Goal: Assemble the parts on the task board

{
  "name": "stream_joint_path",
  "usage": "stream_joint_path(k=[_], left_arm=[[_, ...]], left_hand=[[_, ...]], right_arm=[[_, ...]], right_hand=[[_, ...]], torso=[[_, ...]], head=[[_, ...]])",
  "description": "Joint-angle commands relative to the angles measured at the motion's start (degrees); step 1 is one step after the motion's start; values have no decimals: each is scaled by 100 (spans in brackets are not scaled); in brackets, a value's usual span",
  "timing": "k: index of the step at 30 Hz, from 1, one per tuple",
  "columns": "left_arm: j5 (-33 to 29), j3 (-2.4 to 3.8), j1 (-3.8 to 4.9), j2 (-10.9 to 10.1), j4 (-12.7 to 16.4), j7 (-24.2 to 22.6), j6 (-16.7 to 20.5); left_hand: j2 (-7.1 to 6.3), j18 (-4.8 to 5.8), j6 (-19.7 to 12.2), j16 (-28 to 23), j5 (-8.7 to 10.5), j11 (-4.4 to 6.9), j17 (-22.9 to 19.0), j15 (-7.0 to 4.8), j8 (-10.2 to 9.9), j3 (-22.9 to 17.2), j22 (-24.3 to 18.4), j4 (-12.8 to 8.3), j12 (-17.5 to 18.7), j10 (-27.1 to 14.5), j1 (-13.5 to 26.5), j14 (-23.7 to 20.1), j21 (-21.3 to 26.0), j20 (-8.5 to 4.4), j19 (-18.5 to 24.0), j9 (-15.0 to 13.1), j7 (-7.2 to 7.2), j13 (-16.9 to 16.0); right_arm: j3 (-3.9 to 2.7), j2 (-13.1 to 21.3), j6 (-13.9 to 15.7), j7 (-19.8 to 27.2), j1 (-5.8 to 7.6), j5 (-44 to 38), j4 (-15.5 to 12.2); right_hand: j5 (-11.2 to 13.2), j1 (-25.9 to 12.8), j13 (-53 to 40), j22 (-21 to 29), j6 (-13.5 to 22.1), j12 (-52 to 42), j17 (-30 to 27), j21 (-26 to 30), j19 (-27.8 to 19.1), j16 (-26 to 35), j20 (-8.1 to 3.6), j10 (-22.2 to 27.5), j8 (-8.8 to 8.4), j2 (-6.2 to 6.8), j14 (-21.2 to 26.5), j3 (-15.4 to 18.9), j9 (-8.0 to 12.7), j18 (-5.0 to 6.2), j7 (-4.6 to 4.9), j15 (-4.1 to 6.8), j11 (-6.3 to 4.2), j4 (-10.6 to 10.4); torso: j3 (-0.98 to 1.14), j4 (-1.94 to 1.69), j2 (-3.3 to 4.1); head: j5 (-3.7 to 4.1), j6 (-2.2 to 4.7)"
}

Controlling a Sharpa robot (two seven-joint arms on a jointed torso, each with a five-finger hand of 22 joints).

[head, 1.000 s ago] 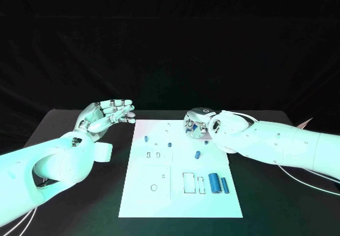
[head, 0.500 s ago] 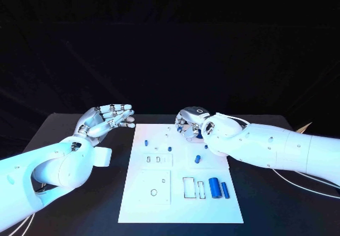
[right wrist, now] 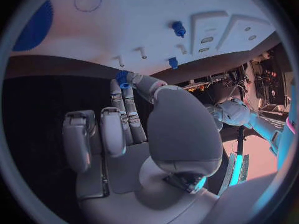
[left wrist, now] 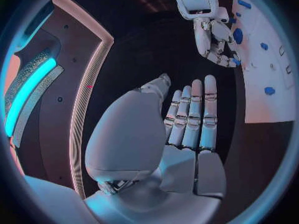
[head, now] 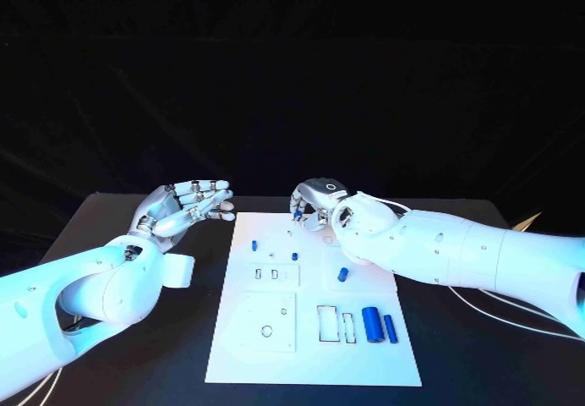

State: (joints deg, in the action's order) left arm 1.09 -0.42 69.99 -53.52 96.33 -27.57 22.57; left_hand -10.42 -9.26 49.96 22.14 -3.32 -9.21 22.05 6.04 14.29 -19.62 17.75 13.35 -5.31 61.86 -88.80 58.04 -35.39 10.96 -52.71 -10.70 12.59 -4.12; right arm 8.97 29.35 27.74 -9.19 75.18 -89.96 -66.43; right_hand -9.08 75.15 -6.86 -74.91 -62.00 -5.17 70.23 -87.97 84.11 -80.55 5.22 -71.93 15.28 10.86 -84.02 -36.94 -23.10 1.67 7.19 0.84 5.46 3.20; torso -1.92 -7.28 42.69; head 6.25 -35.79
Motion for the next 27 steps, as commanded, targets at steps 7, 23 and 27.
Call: stream_joint_path(k=[7, 23, 27], left_arm=[[26, 6, 18, 36, 3, -34, -128], [26, 7, 57, 44, 2, -35, -145], [26, 6, 73, 47, -2, -35, -152]], left_hand=[[-19, -96, -23, 29, 27, -9, 7, -4, 17, -28, 7, -1, 9, -45, 18, -33, -35, 6, 46, -9, 11, 0], [-19, -96, -23, 29, 27, -9, 7, -4, 17, -28, 7, -1, 9, -45, 18, -33, -35, 6, 46, -9, 11, 0], [-17, -96, -25, 38, 27, -8, 21, -2, 18, -36, 19, -8, 8, -46, 18, -46, -53, 8, 65, -11, 9, 0]], right_arm=[[-1, -162, 30, 53, -76, -52, 248], [-1, -220, -68, -53, -95, -112, 406], [-1, -253, -79, -83, -97, -141, 459]], right_hand=[[-30, 133, -247, -1163, -2, -12, -3, -18, 399, -10, -36, -256, 19, -143, -251, -25, -12, -89, 12, 41, -235, 69], [-28, 104, -260, -1143, 28, 8, -15, -7, 387, -9, -31, -234, 12, -136, -249, -30, -32, -84, 18, 34, -227, 73], [-28, 97, -263, -1135, 35, 13, -22, -3, 382, -6, -30, -228, 10, -132, -248, -31, -36, -82, 20, 32, -225, 74]], torso=[[-36, -81, 20], [-44, -72, 52], [-47, -76, 54]], head=[[26, -35], [18, -28], [33, -55]])
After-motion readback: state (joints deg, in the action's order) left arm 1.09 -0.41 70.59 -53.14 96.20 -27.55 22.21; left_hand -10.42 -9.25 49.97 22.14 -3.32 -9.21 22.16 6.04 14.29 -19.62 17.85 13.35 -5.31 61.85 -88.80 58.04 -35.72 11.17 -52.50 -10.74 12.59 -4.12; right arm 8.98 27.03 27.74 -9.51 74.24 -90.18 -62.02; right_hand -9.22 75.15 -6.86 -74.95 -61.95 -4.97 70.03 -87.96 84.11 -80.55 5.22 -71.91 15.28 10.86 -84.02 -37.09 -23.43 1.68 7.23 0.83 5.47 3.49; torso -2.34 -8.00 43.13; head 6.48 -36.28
